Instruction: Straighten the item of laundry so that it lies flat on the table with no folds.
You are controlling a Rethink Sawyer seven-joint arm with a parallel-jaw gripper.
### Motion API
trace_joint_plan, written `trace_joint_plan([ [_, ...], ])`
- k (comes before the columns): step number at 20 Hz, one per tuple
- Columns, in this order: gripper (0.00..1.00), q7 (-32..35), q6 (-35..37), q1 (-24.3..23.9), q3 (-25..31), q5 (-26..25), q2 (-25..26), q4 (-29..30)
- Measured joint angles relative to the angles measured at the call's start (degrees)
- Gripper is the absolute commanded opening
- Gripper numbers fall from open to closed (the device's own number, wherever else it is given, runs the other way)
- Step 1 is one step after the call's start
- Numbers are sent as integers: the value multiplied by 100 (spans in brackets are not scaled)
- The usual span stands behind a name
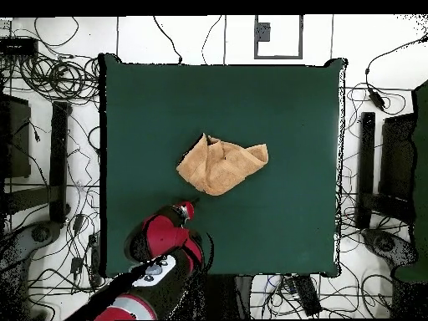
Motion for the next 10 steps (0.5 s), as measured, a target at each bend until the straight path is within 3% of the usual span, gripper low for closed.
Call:
trace_joint_plan([
  [10,100,1,-275,-110,54,-429,-28,30],
])
